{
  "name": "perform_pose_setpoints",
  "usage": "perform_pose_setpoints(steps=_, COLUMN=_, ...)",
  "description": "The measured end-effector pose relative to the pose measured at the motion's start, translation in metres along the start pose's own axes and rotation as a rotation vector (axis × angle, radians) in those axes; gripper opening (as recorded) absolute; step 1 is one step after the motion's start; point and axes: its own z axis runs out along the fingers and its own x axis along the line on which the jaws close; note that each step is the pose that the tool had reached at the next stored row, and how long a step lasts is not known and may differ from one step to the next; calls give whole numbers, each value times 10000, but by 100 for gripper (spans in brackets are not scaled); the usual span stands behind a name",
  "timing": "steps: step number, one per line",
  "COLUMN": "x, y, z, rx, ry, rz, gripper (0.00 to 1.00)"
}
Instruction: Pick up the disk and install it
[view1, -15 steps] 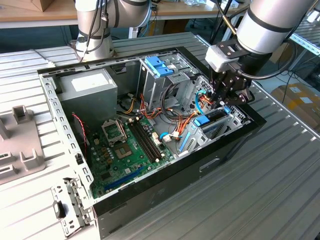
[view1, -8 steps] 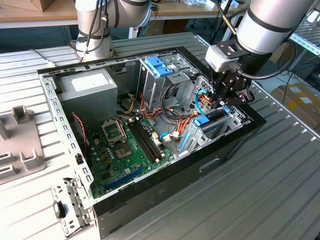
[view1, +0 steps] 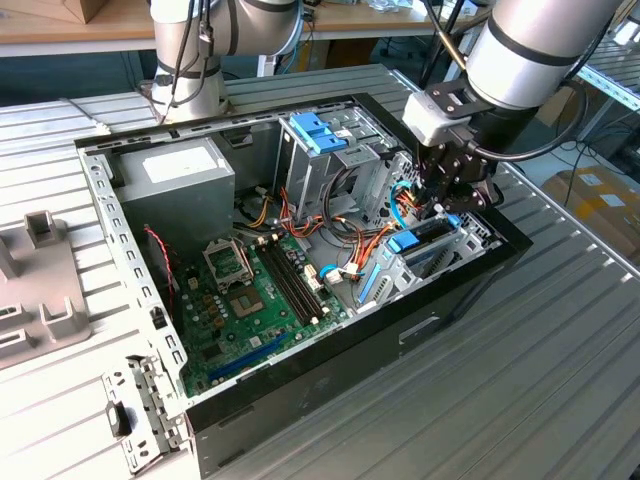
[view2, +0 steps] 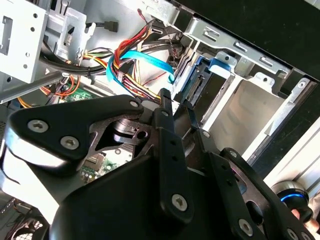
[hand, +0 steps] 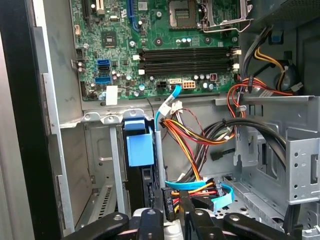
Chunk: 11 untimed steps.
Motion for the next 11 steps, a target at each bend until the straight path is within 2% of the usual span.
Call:
perform_pose_setpoints(steps=5, x=0, y=5, z=0, rx=0, ry=0, rz=0, gripper=27)
perform_pose_setpoints(steps=8, x=1, y=9, z=-1, rx=0, ry=0, rz=0, gripper=16)
perform_pose_setpoints(steps=11, x=1, y=13, z=-1, rx=0, ry=0, rz=0, gripper=16)
